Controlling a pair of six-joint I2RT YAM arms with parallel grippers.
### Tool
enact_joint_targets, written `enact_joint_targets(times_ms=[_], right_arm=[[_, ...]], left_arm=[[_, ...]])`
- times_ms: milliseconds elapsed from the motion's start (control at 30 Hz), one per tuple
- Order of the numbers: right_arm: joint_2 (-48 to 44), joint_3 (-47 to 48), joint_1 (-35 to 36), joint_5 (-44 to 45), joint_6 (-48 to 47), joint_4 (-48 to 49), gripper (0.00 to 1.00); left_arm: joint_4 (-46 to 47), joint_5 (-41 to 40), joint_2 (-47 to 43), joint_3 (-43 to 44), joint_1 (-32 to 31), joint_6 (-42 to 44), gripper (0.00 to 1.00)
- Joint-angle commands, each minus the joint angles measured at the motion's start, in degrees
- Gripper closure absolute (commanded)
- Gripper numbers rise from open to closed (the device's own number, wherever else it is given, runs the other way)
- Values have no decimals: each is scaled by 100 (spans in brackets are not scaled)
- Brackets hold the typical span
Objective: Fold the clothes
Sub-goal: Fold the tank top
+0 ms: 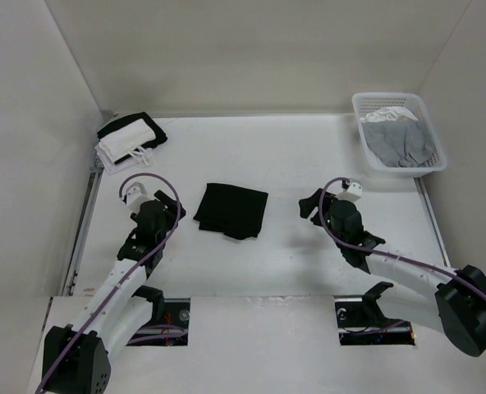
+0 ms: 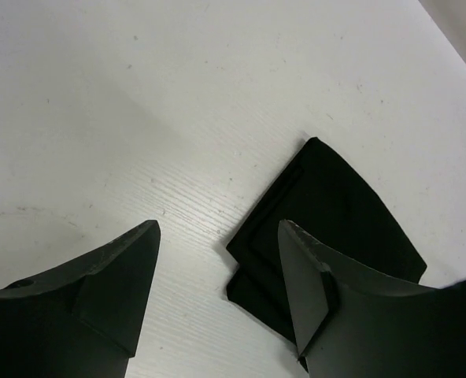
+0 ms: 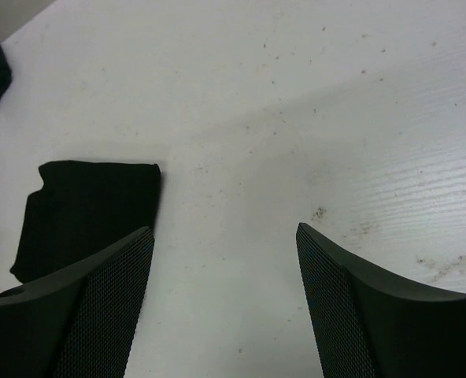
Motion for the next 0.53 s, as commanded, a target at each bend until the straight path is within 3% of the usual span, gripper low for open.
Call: enact_joint_targets(times_ms=[0, 500], right_arm=[[88, 12, -51, -78, -20, 717, 22], [220, 12, -245, -166, -2, 744, 22]], left_arm=[[105, 370, 25, -43, 99, -126, 39], [720, 924, 324, -307, 284, -56, 39]])
